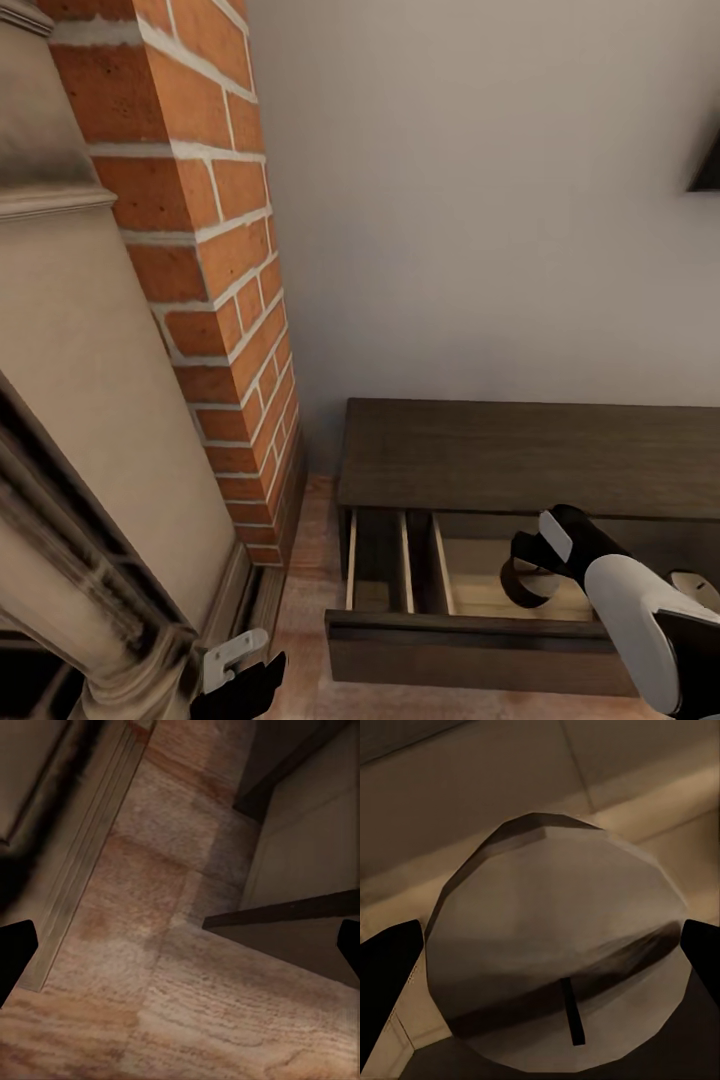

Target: Place each of the two pumpkins and all three candles from the living room inside a cabinet in the living room (use any cabinet), then make sure every cabinet is closed, and position the cauldron so it is next to a table in the living room.

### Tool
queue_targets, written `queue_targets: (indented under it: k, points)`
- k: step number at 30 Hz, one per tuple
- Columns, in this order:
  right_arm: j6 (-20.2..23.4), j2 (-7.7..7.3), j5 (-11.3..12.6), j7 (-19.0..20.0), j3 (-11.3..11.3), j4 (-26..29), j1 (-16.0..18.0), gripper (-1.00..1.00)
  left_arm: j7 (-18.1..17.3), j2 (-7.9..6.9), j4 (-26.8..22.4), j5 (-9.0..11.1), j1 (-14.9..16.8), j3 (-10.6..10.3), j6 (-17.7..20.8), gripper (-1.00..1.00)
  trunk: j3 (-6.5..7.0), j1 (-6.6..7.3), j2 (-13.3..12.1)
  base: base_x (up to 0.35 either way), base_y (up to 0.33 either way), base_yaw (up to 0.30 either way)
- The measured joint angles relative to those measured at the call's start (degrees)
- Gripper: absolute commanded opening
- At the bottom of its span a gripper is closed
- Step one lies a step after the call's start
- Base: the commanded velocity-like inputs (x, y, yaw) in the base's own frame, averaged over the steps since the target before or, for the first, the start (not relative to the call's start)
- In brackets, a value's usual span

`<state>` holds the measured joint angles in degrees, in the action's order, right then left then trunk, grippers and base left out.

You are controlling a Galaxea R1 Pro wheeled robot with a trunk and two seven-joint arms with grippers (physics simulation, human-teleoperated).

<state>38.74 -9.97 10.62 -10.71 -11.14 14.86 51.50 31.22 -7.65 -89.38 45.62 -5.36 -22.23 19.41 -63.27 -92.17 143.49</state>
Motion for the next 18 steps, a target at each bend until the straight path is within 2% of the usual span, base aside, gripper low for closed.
queue_targets:
  k: [2, 12, 13, 18]
  points:
    - [-0.13, 0.88, 0.51, -0.07, -0.1, -0.1, 0.0, -1.0, -0.01, 0.0, 0.0, 0.01, 0.0, -0.71, 0.01, 1.0, 0.0, 0.0, 0.0, 0.01, -0.003, 0.0]
    - [-0.25, 1.75, 0.06, -2.35, -0.05, -1.8, 0.01, -1.0, -0.02, -0.04, 0.0, 0.0, 0.0, -1.34, 0.01, 1.0, 0.0, 0.0, 0.0, 0.001, 0.0, 0.0]
    - [-0.25, 1.77, 0.03, -2.38, -0.04, -1.79, 0.01, 1.0, -0.02, -0.06, 0.0, 0.0, 0.0, -1.35, 0.01, 1.0, 0.0, 0.0, 0.0, 0.0, 0.0, 0.0]
    - [-0.61, 1.79, 0.06, -2.46, -0.02, -1.71, 0.01, 1.0, -0.02, -0.08, 0.0, 0.0, 0.0, -1.36, 0.01, 1.0, 0.0, 0.0, 0.0, 0.0, 0.0, 0.0]
